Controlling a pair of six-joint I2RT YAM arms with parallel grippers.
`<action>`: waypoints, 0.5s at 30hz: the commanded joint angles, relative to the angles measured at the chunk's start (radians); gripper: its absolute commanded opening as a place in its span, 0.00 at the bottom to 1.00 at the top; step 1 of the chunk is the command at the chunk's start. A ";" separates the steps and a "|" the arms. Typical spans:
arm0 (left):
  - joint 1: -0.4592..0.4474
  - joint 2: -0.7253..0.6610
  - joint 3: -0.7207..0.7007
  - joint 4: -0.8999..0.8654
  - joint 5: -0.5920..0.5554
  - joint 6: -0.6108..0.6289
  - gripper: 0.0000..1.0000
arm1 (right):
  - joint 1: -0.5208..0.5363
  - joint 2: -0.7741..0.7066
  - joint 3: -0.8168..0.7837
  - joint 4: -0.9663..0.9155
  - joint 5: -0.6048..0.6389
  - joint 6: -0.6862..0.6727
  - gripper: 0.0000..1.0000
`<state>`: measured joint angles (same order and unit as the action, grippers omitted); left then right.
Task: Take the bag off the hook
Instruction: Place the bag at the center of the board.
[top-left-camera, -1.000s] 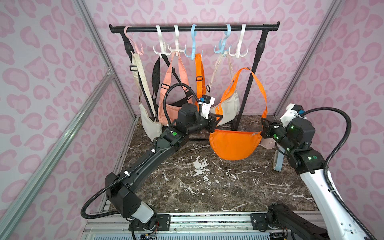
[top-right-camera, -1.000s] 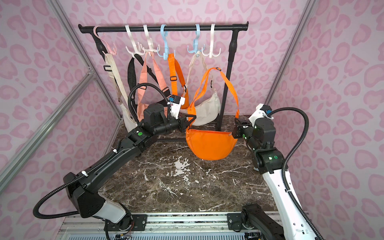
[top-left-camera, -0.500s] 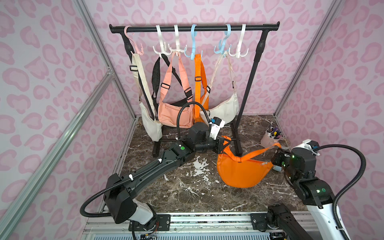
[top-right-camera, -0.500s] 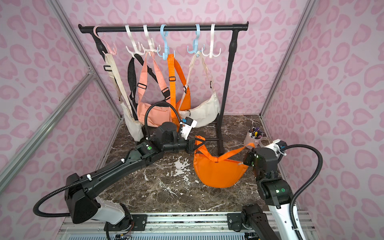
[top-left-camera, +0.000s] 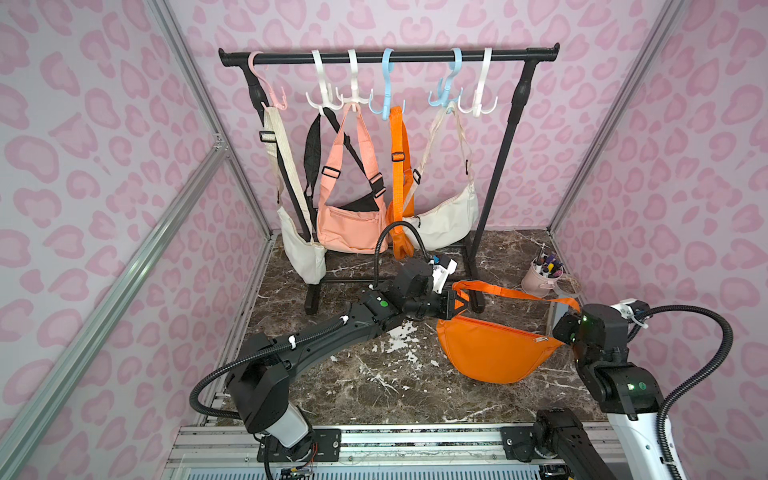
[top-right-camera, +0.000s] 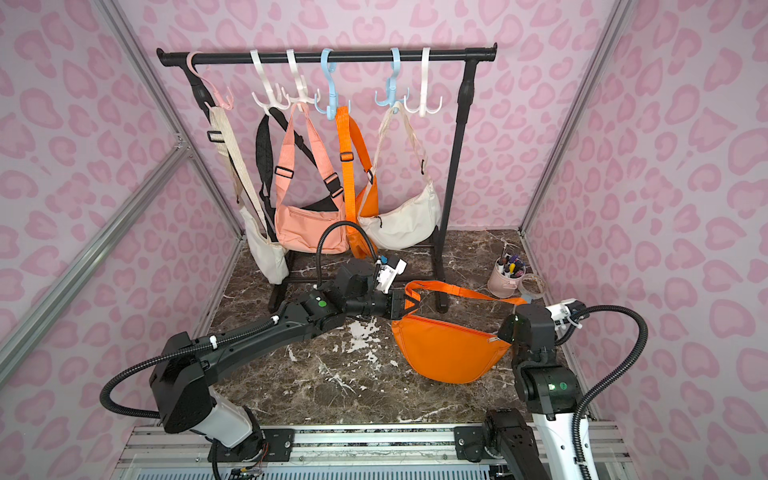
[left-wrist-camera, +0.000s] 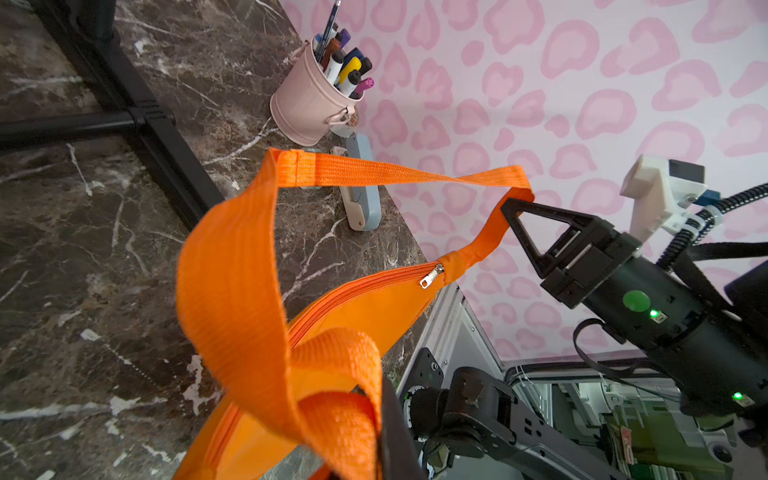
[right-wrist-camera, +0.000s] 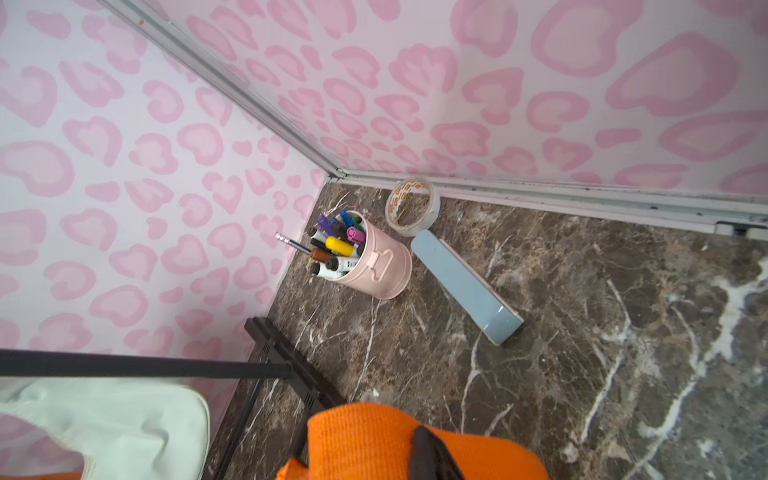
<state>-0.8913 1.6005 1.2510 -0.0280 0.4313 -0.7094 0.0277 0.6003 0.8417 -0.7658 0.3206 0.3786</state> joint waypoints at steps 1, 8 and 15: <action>-0.002 0.013 -0.003 0.044 0.014 -0.051 0.03 | -0.006 0.009 -0.014 0.039 0.004 -0.040 0.00; -0.002 0.047 0.030 0.006 0.018 -0.060 0.03 | -0.023 0.081 -0.063 0.154 -0.012 -0.040 0.00; -0.001 0.138 0.088 -0.033 0.079 -0.076 0.03 | -0.070 0.182 -0.064 0.234 -0.035 -0.098 0.00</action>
<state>-0.8932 1.7206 1.3262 -0.0402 0.4747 -0.7712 -0.0353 0.7662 0.7822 -0.5953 0.2867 0.3180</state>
